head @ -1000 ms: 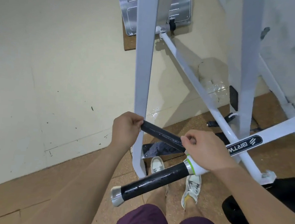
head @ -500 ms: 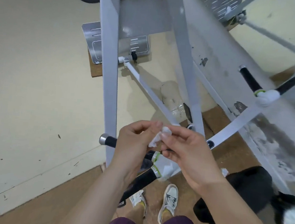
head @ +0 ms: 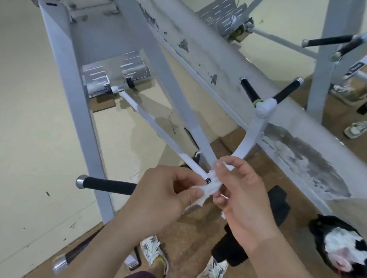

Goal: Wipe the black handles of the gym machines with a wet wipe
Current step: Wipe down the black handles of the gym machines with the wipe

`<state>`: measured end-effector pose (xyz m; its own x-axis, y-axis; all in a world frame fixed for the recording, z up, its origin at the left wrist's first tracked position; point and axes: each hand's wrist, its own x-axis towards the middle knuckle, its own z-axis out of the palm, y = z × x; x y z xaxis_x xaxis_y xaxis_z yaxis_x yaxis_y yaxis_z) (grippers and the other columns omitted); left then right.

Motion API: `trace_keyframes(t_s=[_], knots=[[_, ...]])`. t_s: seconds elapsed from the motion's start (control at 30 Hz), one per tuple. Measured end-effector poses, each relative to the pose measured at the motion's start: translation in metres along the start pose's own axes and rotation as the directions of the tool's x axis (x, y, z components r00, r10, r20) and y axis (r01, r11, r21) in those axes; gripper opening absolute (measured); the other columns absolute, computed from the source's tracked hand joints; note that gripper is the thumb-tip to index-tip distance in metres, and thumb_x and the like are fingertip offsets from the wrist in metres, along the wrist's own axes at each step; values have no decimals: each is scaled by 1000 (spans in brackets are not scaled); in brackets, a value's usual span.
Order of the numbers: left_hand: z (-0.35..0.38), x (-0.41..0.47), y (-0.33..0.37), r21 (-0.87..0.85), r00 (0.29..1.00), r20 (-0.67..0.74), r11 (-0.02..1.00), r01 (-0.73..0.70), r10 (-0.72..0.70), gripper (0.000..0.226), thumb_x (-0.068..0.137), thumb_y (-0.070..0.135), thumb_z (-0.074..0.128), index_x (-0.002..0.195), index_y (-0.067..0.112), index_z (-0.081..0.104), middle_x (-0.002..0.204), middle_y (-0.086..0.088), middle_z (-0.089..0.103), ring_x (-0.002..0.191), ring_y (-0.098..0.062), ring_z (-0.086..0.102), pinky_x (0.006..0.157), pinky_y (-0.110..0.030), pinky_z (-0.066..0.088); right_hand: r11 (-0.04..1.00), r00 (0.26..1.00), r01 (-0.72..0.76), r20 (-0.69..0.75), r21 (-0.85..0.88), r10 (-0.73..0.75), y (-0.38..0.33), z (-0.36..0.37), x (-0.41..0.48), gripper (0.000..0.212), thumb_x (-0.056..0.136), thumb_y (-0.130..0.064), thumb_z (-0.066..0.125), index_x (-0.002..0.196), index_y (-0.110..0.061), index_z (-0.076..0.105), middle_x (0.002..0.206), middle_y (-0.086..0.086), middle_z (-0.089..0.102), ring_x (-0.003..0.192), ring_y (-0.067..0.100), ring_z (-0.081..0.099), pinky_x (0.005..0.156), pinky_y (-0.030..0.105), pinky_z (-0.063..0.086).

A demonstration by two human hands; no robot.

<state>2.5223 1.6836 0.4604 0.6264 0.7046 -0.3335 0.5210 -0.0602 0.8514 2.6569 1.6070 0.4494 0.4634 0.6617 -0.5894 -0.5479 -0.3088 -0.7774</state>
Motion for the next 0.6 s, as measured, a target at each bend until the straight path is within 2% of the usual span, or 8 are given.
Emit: trace_keyframes(t_s=[0.07,0.13,0.23,0.33,0.4,0.47,0.53,0.6], knots=[[29,-5,18,-11,998,-52,999,-35,34,10,87,23,67,82,29,74,68,7,70,62,-8,61,59,-27,48,1000,998,-8,69,22,7,-11,-30,-6,29,79,-25,68,103,-8,65,70,6,53,52,12,43,42,16,37],[58,-7,40,-151,996,-91,988,-31,17,13,89,20,64,80,25,72,64,1,66,61,-20,59,63,-38,50,998,987,-31,160,57,22,-24,-63,-12,35,76,-27,69,105,-9,67,67,5,54,48,9,42,41,15,37],[100,-5,71,-376,989,-128,926,17,-70,13,88,16,64,78,14,72,56,2,63,53,-12,55,56,-28,49,999,967,-13,256,50,-1,-41,-117,-20,37,72,-19,72,108,-10,69,72,7,59,54,11,51,48,16,45],[133,-1,98,-462,979,-167,886,27,-116,3,81,10,72,78,9,73,62,-1,71,57,-13,67,57,-19,52,998,969,40,244,42,-49,-59,-168,-25,40,67,-5,72,107,-11,69,74,5,65,64,14,60,57,19,51],[151,3,110,-395,982,-169,919,9,-82,6,78,7,75,77,13,73,63,1,71,58,-9,66,55,-17,50,993,976,42,208,111,-65,-68,-194,-25,38,69,2,69,106,-8,68,77,7,66,68,16,62,58,21,52],[166,8,118,-254,997,-77,967,8,-28,13,77,6,76,77,19,73,64,2,70,56,-7,61,54,-20,48,973,984,40,160,226,-77,-75,-213,-24,33,76,9,63,106,-4,66,76,11,65,66,17,63,55,20,52],[179,13,124,-75,993,115,997,5,3,13,81,14,74,83,26,72,74,4,71,68,-9,65,70,-28,54,955,991,60,96,289,-91,-78,-225,-20,29,81,12,58,105,-3,65,75,12,64,65,16,63,50,18,50],[189,22,124,147,976,209,985,-91,59,7,86,32,67,92,36,68,88,14,70,85,-2,65,85,-32,54,957,994,99,20,271,-108,-78,-234,-12,27,82,8,61,105,-5,67,78,11,63,64,16,57,49,17,48]])
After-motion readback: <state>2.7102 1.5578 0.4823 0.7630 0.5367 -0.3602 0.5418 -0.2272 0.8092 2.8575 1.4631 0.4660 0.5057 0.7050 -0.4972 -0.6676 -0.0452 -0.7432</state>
